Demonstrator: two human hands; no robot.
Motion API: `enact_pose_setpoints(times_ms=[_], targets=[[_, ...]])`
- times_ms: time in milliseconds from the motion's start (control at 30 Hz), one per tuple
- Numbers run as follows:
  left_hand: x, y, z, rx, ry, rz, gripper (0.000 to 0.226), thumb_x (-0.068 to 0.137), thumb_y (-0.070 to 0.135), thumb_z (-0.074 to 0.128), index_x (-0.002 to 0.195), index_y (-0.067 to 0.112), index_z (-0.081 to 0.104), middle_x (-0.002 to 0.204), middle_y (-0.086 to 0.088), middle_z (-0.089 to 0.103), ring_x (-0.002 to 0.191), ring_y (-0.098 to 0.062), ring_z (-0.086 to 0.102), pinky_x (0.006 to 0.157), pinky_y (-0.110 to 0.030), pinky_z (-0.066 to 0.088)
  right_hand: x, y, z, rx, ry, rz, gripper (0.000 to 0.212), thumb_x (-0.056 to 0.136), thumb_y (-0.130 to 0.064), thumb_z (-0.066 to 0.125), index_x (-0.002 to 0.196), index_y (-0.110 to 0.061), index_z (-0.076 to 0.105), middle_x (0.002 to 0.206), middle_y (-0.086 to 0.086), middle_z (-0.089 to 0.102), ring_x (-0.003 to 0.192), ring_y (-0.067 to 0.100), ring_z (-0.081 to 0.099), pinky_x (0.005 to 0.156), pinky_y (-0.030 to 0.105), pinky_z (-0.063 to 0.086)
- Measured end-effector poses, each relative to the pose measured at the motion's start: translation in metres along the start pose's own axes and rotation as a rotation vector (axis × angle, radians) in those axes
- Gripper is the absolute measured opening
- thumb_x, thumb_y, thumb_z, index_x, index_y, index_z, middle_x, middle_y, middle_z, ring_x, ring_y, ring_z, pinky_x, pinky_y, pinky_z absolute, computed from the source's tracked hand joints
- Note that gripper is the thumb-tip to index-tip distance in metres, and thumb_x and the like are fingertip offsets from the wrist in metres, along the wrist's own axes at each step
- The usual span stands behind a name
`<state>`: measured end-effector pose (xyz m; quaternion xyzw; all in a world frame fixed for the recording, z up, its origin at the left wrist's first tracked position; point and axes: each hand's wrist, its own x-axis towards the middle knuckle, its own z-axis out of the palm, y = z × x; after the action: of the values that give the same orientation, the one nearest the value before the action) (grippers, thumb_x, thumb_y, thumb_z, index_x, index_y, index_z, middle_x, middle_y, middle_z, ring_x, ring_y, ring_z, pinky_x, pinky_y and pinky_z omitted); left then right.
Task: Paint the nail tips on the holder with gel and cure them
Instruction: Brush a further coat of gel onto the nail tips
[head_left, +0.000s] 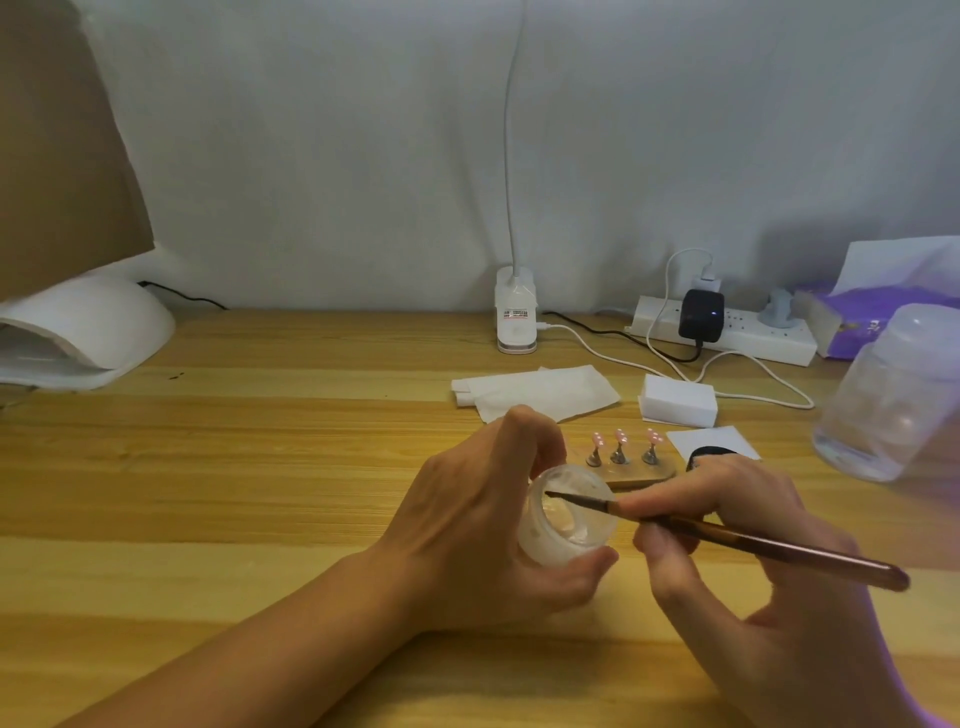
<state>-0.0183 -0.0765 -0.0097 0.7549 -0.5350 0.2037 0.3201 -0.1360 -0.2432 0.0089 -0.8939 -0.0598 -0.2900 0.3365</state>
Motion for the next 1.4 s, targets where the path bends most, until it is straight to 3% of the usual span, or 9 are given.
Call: enact_pose_setpoints(times_ms=[100,167,267,500,667,933,1067,1200,1400], targets=[[-0.001,-0.001,-0.001,-0.023,0.057,-0.049,0.061,0.073,0.056,0.069,0.109,0.022,0.033,0.091,0.004,0.053,0.069,-0.015,0.054,0.056,-0.033,0.05,-0.006,0.001,-0.005,0.075,-0.121,-0.012,0.011,0.054,-0.021,0.082,0.061,-0.019,0.074,0.063,-0.008,0.071,0.063,0.005,0.068,0.067,0.022,0.055],[-0.001,-0.003,-0.001,-0.052,0.077,-0.092,0.059,0.074,0.055,0.068,0.11,0.024,0.032,0.092,0.006,0.052,0.073,-0.015,0.055,0.059,-0.032,0.05,0.004,-0.014,0.001,0.204,0.129,-0.087,0.018,0.072,-0.02,0.069,0.089,-0.013,0.068,0.076,-0.007,0.074,0.076,0.009,0.071,0.073,0.022,0.055],[-0.002,-0.005,0.001,-0.083,0.147,-0.199,0.057,0.073,0.057,0.063,0.111,0.03,0.03,0.095,0.011,0.048,0.08,-0.01,0.054,0.063,-0.026,0.05,-0.012,-0.021,0.005,0.311,0.267,-0.149,0.018,0.081,-0.024,0.062,0.093,-0.011,0.064,0.083,-0.01,0.074,0.077,0.008,0.072,0.077,0.018,0.055],[0.006,-0.028,-0.005,-0.143,0.293,-0.703,0.056,0.076,0.052,0.066,0.11,0.035,0.025,0.102,0.022,0.041,0.096,-0.008,0.05,0.096,-0.049,0.047,-0.003,-0.013,0.004,0.614,0.312,0.225,0.052,0.072,-0.068,0.069,0.098,-0.023,0.066,0.087,0.009,0.075,0.076,0.025,0.071,0.069,0.029,0.059],[0.007,-0.044,-0.011,-0.159,0.185,-0.873,0.056,0.085,0.042,0.07,0.118,0.027,0.027,0.114,0.005,0.049,0.109,-0.027,0.057,0.096,-0.047,0.048,0.0,-0.006,0.008,0.83,0.214,0.458,0.03,0.066,-0.037,0.074,0.09,-0.021,0.071,0.096,0.011,0.074,0.082,0.026,0.071,0.076,0.031,0.06],[0.005,-0.042,-0.009,0.065,0.167,-0.716,0.07,0.081,0.034,0.075,0.133,0.017,0.031,0.134,-0.002,0.041,0.122,-0.018,0.042,0.101,-0.031,0.04,0.023,-0.01,0.021,1.078,0.228,0.73,0.011,0.072,-0.019,0.069,0.071,-0.013,0.06,0.056,0.0,0.051,0.047,0.007,0.052,0.092,0.043,0.051],[0.005,-0.02,-0.011,0.15,0.258,-0.35,0.027,0.082,0.024,0.073,0.097,0.021,0.05,0.089,0.007,0.052,0.075,-0.009,0.047,0.064,-0.021,0.04,0.03,-0.007,0.03,1.058,0.258,0.702,0.03,0.086,-0.011,0.062,0.058,-0.023,0.065,0.056,-0.001,0.052,0.054,0.007,0.055,0.097,0.047,0.049],[0.002,-0.012,0.002,0.017,-0.055,-0.528,0.024,0.086,0.043,0.065,0.089,0.037,0.043,0.079,0.015,0.053,0.069,-0.001,0.05,0.054,-0.018,0.03,0.031,0.001,0.038,1.063,0.281,0.708,0.02,0.089,-0.006,0.06,0.072,-0.016,0.063,0.058,-0.001,0.057,0.056,0.01,0.058,0.101,0.056,0.044],[0.006,-0.02,0.003,-0.067,-0.158,-0.541,0.015,0.092,0.045,0.061,0.105,0.041,0.056,0.097,0.018,0.058,0.079,0.002,0.051,0.066,-0.024,0.039,0.028,0.009,0.039,1.056,0.193,0.668,0.019,0.084,-0.009,0.06,0.068,-0.019,0.064,0.059,0.002,0.056,0.058,0.013,0.055,0.099,0.053,0.045]])
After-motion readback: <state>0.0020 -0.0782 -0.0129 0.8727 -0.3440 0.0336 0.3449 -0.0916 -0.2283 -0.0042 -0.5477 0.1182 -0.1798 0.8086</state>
